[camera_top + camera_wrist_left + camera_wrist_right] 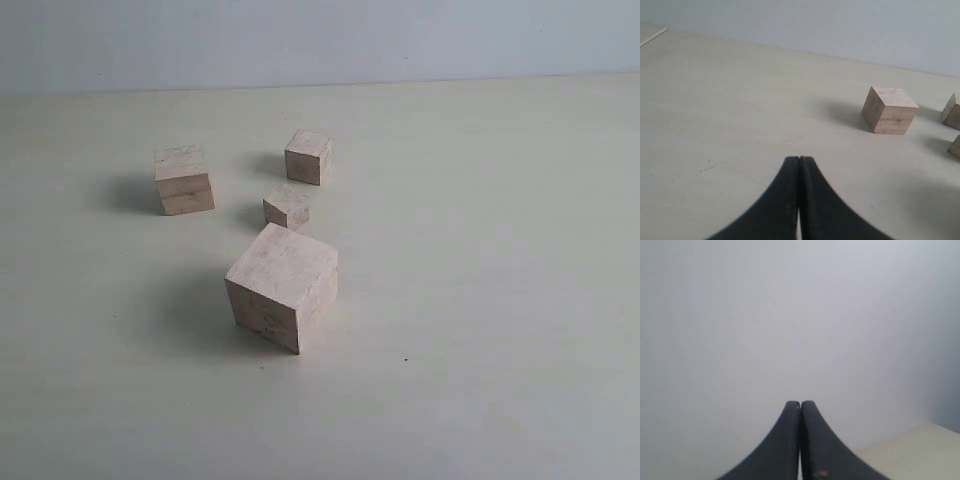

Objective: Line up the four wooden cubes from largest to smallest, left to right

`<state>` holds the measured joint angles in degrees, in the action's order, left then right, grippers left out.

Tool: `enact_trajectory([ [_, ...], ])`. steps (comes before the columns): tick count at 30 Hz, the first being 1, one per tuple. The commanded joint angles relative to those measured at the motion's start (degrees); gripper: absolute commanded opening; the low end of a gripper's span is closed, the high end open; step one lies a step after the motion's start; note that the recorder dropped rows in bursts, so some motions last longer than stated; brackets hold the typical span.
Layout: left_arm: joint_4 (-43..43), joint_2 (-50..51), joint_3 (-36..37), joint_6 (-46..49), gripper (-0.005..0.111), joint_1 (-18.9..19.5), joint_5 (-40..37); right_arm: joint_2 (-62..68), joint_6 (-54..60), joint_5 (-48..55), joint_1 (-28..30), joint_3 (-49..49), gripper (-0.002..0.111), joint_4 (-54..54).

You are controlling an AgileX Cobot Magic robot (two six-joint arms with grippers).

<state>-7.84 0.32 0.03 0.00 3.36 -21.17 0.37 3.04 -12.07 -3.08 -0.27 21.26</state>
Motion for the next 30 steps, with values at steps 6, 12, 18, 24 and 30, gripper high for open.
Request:
enact_trajectory([
  [6,0.07,-0.32,-0.03,0.00,0.000,-0.30,0.10,5.86,-2.41,12.07,-0.20,-21.02,0.000,0.44],
  [12,0.07,-0.32,-0.03,0.00,0.000,-0.30,0.10,25.72,11.31,34.74,-0.29,-43.60,0.000,1.71],
  [18,0.07,-0.32,-0.03,0.00,0.000,-0.30,0.10,45.98,25.29,48.29,-9.04,-58.88,0.000,13.37],
  [24,0.07,-0.32,-0.03,0.00,0.000,-0.30,0.10,66.83,31.46,61.81,-19.50,-62.86,0.000,15.90],
  [30,0.07,-0.32,-0.03,0.00,0.000,-0.30,0.10,81.98,31.46,59.51,-21.87,-62.86,0.000,17.70],
])
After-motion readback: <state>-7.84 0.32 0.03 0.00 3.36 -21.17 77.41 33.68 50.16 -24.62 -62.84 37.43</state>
